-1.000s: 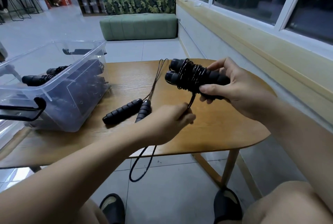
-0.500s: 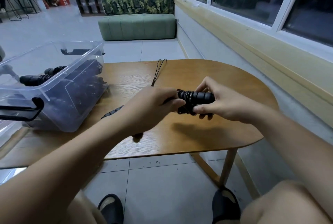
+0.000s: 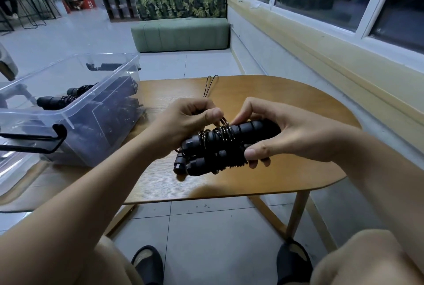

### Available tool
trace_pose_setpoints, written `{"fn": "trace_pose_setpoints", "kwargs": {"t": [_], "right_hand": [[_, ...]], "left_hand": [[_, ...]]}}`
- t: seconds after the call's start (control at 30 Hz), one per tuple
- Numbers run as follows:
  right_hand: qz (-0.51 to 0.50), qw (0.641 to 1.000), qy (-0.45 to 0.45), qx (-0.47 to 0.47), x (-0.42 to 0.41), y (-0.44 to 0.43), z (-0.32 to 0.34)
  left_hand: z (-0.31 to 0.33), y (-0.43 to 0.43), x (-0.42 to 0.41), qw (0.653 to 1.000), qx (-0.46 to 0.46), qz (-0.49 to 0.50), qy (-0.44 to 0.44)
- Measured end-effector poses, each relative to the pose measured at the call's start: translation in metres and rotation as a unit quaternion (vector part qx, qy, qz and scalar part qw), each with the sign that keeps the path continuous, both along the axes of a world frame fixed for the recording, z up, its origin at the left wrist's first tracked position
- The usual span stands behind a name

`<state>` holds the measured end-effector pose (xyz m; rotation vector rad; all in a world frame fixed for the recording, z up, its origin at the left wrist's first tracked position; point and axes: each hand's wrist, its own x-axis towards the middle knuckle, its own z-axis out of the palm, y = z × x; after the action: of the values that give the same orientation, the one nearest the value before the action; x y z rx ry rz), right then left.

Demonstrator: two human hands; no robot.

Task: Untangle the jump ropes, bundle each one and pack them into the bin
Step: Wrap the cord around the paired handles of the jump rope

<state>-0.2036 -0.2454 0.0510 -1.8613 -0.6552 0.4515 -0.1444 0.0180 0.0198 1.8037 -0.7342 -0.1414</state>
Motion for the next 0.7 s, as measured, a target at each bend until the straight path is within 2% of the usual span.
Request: {"fn": "trace_pose_setpoints", "kwargs": {"t": [0.07,0.13,0.23,0.33,0.57,0.7], "right_hand": [[0.005,0.999,-0.003,0.034,0.0,-0.002,0.001],[-0.01,0.997,0.001,0.078,0.001,-0.003,0.0],[-0.049,0.987,-0.004,0.153,0.002,-0.002,-0.003],[-0.112,0.972,-0.02,0.206,0.004,-0.001,-0.003],[-0.197,0.958,-0.065,0.199,0.013,-0.001,-0.01],[-0.222,0.95,-0.093,0.198,0.016,0.001,-0.013]], "left_hand": [[-0.004,-0.003,-0.002,0.998,-0.033,-0.021,0.048],[-0.008,-0.006,-0.006,0.997,-0.041,-0.025,0.056],[-0.015,-0.013,-0.01,0.998,-0.016,0.042,0.043],[-0.015,-0.033,-0.019,0.993,-0.046,0.043,0.096],[-0.018,-0.052,-0.025,0.985,-0.085,0.08,0.128],[-0.01,-0.05,-0.027,0.988,-0.06,0.041,0.133]]}}
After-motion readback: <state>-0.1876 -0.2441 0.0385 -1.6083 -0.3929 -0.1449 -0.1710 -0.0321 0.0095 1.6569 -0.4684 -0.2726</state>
